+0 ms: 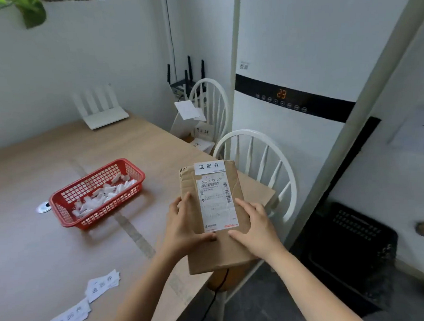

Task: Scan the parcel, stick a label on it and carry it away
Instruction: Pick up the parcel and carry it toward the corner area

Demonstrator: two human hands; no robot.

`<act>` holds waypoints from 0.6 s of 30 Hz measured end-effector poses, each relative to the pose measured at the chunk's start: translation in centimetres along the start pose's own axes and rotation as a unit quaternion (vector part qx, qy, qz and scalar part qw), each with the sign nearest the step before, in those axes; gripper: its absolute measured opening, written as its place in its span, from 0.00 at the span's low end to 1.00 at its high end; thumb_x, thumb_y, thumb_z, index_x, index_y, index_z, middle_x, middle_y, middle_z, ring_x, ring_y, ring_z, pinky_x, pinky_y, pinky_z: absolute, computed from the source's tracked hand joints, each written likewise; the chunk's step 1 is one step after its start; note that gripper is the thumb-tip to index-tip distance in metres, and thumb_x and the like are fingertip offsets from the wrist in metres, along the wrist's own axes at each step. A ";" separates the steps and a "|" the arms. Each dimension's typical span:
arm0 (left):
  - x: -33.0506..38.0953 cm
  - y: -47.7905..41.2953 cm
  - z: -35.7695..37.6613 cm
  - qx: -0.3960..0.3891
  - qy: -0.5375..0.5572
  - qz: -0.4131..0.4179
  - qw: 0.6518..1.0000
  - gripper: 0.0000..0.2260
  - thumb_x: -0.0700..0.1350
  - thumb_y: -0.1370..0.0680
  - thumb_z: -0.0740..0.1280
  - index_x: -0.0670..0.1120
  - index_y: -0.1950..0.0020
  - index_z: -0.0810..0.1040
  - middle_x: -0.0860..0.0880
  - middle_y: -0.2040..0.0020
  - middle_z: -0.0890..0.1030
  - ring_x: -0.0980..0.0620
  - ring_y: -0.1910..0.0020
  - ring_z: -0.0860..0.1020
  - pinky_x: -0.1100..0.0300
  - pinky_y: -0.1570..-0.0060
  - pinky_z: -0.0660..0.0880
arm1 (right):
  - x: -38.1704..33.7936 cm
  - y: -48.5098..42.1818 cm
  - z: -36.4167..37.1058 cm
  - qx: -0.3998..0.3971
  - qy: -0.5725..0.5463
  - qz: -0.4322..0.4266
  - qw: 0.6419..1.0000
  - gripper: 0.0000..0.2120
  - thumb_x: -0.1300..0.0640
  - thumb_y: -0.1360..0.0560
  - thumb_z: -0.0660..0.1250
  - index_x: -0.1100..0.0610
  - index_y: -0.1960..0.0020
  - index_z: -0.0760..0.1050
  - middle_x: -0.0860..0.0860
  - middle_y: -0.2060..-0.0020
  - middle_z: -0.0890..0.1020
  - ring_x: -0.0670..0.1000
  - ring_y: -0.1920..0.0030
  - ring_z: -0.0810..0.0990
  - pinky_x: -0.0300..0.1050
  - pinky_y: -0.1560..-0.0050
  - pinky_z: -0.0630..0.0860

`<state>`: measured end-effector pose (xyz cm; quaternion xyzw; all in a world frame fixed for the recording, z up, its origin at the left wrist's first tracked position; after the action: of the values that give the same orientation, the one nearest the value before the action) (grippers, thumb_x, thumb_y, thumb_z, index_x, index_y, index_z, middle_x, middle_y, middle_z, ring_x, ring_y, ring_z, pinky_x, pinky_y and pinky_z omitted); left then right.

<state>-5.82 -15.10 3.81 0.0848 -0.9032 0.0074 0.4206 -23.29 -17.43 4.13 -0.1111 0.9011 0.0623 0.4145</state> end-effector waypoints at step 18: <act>23.0 -0.9 38.4 -0.244 -0.003 0.105 0.964 0.50 0.48 0.39 0.78 0.51 0.25 0.51 0.45 0.24 0.52 0.43 0.26 0.55 0.49 0.28 0.58 | 31.4 11.8 -26.4 0.144 -0.002 0.222 0.964 0.35 0.58 0.32 0.72 0.51 0.29 0.61 0.52 0.34 0.65 0.49 0.34 0.67 0.32 0.40 0.60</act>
<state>-49.32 -22.62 -3.54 -0.1153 -0.8827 -0.1694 0.4230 -65.42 -16.11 -2.35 0.1526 0.9016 0.0223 0.4041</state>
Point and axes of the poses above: each hand's wrist, its own y-axis away from the middle knuckle, its own z-axis out of the palm, x = y × z, the point moved 9 cm from there along -y, towards the middle knuckle
